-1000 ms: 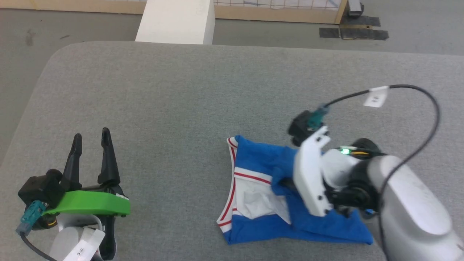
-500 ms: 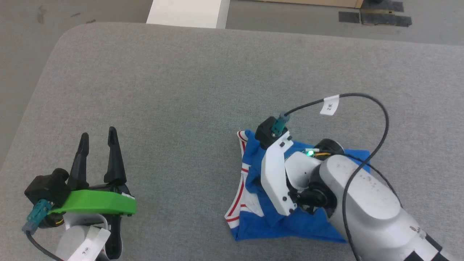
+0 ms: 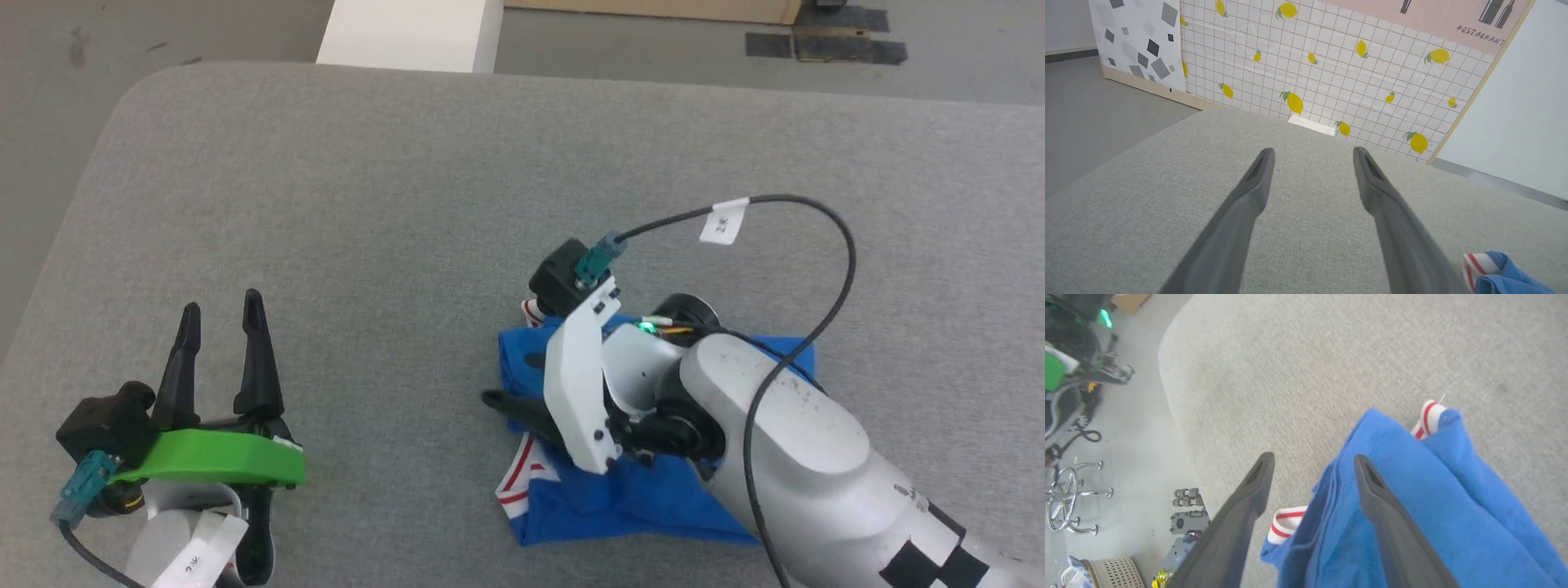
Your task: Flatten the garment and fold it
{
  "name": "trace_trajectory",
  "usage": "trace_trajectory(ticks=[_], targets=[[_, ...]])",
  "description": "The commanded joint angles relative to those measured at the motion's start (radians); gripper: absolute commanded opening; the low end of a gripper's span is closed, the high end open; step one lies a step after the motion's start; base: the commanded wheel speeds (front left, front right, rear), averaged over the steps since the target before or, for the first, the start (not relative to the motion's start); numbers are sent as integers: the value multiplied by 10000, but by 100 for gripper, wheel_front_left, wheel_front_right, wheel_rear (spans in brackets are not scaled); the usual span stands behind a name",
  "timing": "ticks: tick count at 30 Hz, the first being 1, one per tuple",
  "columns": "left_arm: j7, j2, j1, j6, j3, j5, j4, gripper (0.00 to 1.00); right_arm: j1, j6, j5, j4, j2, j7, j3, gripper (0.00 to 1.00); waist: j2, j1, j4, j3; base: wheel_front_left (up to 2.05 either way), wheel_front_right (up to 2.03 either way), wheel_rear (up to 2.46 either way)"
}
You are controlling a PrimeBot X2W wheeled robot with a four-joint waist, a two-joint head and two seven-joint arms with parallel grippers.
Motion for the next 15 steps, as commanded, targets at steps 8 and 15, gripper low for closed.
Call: trace_trajectory(ticks=[8, 15], targets=[[-36, 102, 64, -33, 42, 140, 88, 100, -326, -15, 502, -982, -562, -1745, -462, 100, 0, 0, -549, -696, 0, 0, 0], [-24, 224, 305, 87, 96, 209, 49, 100, -100, -15, -261, -1613, -1173, -4932, -2027, 100, 0, 0, -984, -1174, 0, 0, 0]])
